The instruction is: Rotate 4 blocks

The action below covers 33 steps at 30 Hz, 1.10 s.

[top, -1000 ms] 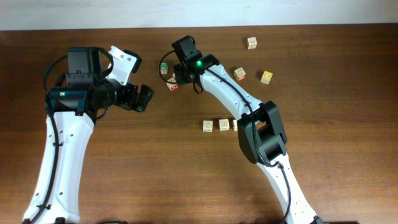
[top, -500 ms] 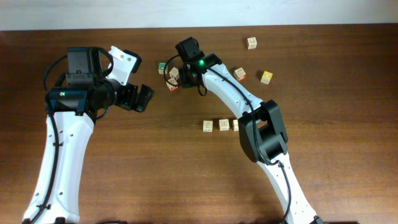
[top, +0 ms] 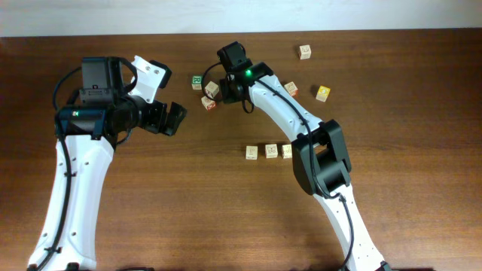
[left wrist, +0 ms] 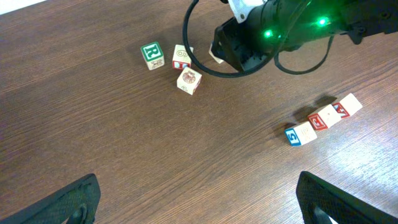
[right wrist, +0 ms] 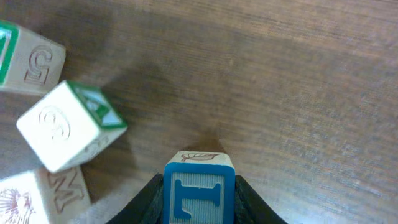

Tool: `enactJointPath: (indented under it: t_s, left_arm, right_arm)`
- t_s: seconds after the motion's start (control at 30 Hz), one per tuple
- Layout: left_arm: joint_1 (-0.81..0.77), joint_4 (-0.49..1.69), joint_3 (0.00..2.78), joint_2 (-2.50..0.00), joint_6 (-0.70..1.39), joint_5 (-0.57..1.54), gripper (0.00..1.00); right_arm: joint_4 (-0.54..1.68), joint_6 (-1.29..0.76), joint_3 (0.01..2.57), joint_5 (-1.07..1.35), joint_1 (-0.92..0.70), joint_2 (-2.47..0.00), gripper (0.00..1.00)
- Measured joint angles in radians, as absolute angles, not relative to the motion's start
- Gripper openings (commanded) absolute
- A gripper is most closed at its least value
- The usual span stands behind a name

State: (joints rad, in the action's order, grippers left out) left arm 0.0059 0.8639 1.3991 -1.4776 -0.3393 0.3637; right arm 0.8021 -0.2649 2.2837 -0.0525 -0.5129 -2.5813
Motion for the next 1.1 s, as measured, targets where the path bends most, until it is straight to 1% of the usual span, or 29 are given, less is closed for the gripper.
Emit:
enactJointPath:
  t_s: [0.2,0.37,0.43,0.5,0.63,0.73,0.8,0.83,0.97,1.1]
  left_arm:
    - [0.006,0.864,1.399,-1.478,-0.339,0.364,0.99]
    - [0.006,0.864,1.399,-1.478,-0.339,0.364,0.99]
    - [0.006,0.864,1.399,-1.478,-0.339,0.364,0.99]
    - [0.006,0.864,1.399,-1.478,-0.339,0.364,0.99]
    - [0.006,0.864,1.399,-1.478,-0.339,0.363,0.99]
    - [0.006,0.864,1.399,-1.478,-0.339,0.364,0.99]
    - [0.006,0.864,1.399,-1.478,-0.339,0.364,0.99]
    - [0.006,0.864,1.399,-1.478,-0.339,0.364,0.99]
    - [0.006,0.864,1.399,-1.478,-0.339,0.364,0.99]
    - [0.006,0.864,1.399,-1.478,-0.339,0.364,0.99]
  right_arm:
    - [0.965,-0.263,2.285,0.044,-0.513,-2.548,0.27]
    - [1.123,-0.262,2.285,0.215,-0.513,-2.531,0.27]
    - [1.221,-0.263,2.285,0.257,-0.515,-2.528,0.27]
    - [1.307,-0.264,2.285,0.284,-0.524,-2.527,0.27]
    - [1.406,-0.265,2.285,0.287,-0.553,-2.527,0.28]
    - [1.420,-0.266,2.285,0.288,-0.567,-2.527,0.29]
    - [1.431,-0.265,2.285,0.288,-0.571,-2.527,0.38]
    - [1.437,-0.263,2.285,0.288,-0.573,-2.527,0.39]
    - [1.456,-0.265,2.285,0.290,-0.573,-2.527,0.43]
    - [1.452,-0.266,2.285,0.290,-0.573,-2.527,0.43]
